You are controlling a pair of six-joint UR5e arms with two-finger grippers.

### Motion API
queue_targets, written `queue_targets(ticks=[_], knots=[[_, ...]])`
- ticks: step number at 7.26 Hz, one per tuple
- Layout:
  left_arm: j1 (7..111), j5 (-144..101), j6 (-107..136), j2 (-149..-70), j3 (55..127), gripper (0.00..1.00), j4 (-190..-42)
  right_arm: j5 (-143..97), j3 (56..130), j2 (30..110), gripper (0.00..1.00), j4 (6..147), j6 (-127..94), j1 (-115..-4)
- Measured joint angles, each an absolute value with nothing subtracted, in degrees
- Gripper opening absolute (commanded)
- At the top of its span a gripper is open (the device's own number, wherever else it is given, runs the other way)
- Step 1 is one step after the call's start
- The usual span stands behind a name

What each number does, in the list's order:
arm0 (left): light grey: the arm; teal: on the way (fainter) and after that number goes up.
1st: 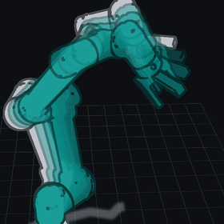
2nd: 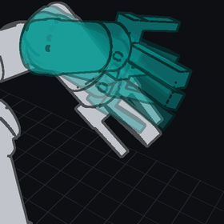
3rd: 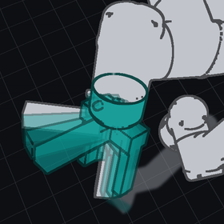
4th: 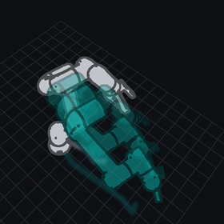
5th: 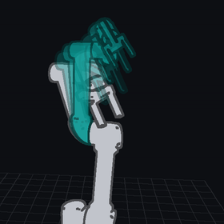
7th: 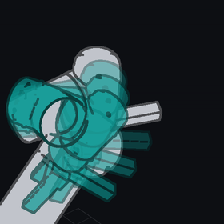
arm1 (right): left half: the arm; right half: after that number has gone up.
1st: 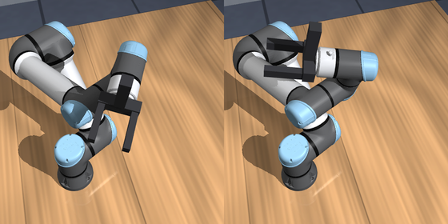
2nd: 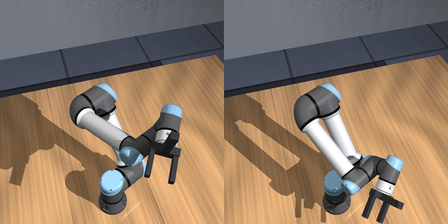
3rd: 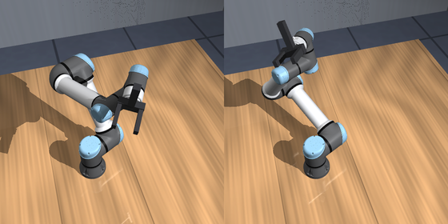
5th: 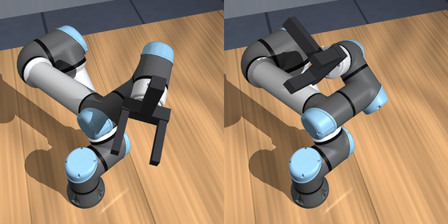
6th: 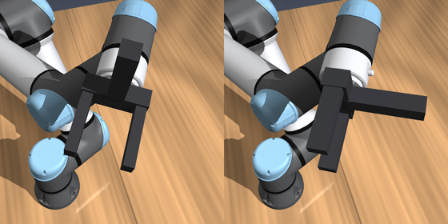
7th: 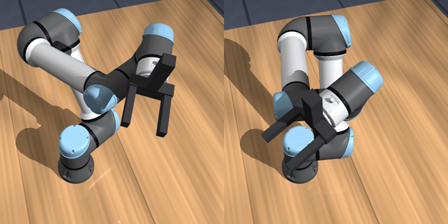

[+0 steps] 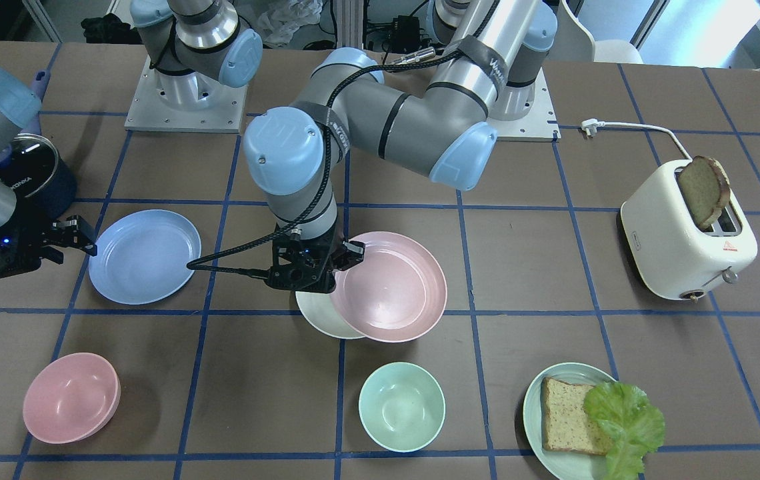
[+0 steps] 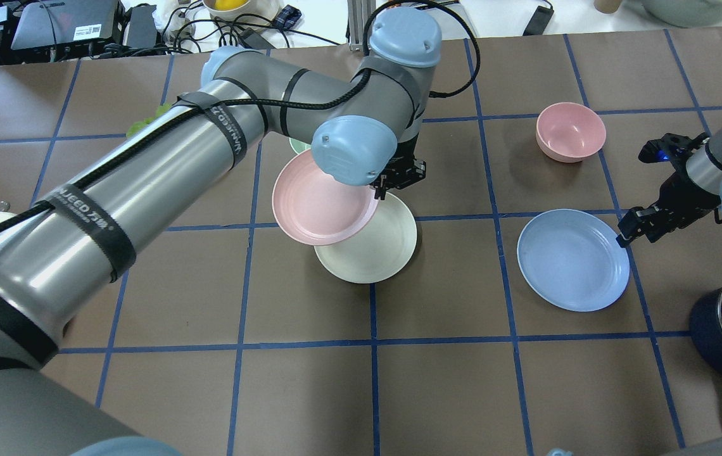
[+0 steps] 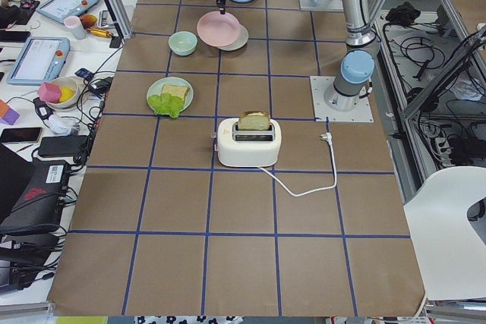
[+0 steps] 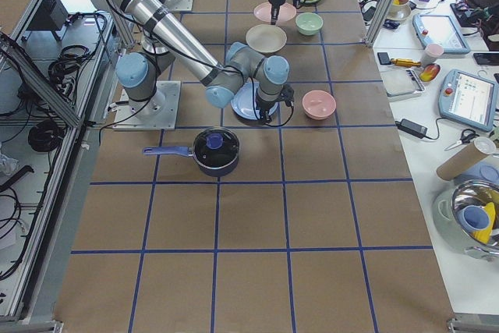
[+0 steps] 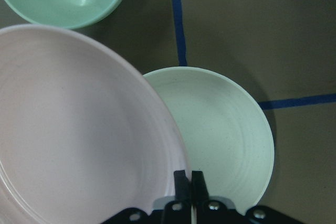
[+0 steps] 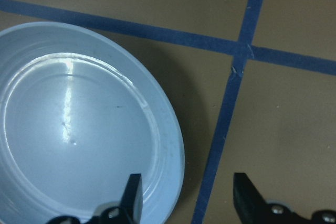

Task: Stack three plates with pink and blue
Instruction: 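Carry pink plate over cream plate with left gripper while right reaches blue plate, then lower the pink plate onto the cream plate and open the left gripper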

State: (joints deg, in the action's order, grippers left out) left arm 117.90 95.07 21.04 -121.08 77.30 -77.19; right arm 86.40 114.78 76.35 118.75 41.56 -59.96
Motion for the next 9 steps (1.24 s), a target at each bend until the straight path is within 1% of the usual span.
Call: queue_targets(ticks=[3,4,6,9], knots=[[121.76,94.53,23.05,-126.09,72.96,0.0,-77.36,86.35,115.84,74.84,0.63,119.65,40.82,-59.62],[122.72,94.58,23.33,-127.13,72.76,0.0,-77.71,86.28,116.42,74.82,0.61,119.78,40.44,-59.6],[123.89,94.56,23.68,-128.17,72.73,0.0,-79.31,86.21,116.62,74.8,0.51,119.87,38.91,-59.59],[124.62,94.51,25.07,-128.45,73.03,0.0,-81.13,84.88,116.58,74.74,0.48,119.88,36.54,-59.59]])
